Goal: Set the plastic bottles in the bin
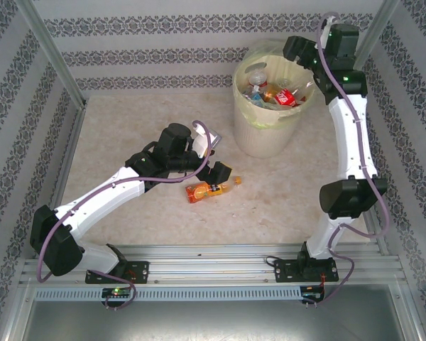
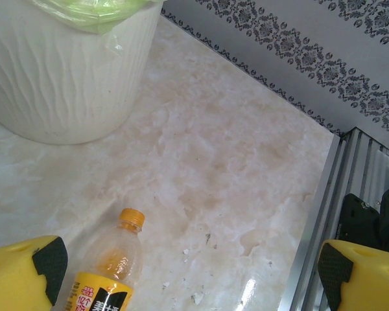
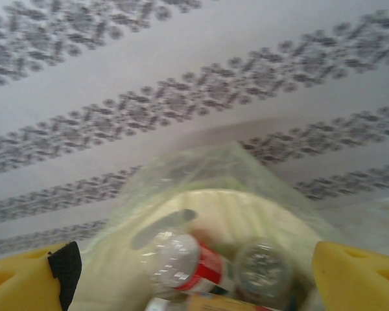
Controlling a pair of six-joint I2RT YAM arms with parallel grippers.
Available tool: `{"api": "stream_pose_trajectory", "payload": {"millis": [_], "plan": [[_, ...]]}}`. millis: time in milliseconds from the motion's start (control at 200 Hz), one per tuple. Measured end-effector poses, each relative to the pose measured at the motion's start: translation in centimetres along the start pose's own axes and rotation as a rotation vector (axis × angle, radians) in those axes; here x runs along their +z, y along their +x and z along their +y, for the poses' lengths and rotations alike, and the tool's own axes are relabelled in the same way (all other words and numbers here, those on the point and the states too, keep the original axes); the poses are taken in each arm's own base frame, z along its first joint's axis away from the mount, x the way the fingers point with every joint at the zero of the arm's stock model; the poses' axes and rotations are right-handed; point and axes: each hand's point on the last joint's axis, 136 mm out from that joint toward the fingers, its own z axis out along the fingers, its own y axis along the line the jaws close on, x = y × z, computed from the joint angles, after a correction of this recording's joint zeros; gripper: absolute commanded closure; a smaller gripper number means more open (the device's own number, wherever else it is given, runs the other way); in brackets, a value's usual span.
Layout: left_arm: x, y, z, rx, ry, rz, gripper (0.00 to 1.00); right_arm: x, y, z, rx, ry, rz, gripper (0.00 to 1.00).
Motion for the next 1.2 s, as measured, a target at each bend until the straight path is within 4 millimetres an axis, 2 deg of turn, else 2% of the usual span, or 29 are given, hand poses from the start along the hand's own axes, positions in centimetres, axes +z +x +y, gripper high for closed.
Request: {"api": "stream_pose_trajectory", "payload": {"millis": [240,365,570,864,1079,1204], "plan": [[0.0,0.0,0.0,0.001,0.0,0.0,0.0,-0.2,1.2,-4.7,-0.027,0.176,0.028,0.06],[0.1,0.1,0.1,0.004,-0.001,0.003,0.0,0.2,2.2,-5.7,-0.019,0.192,0.063,0.06],[0.3,0.5,0.3,0.0,-0.01,0.02,0.0,1.2,3.5,-4.8,0.014,0.112,0.11,0.08],[0.3,0.6,0.4,-0.001,-0.014,0.024,0.0,3.7,5.3,-3.7,0.057,-0.002,0.163,0.13],[0.3,0.8,0.6,0.004,-0.026,0.029,0.0,3.6,5.6,-4.3,0.063,0.043,0.164,0.11],[0.3,1.2,1.0,0.022,-0.047,0.044,0.0,2.7,5.7,-4.9,0.061,0.08,0.157,0.09]]}}
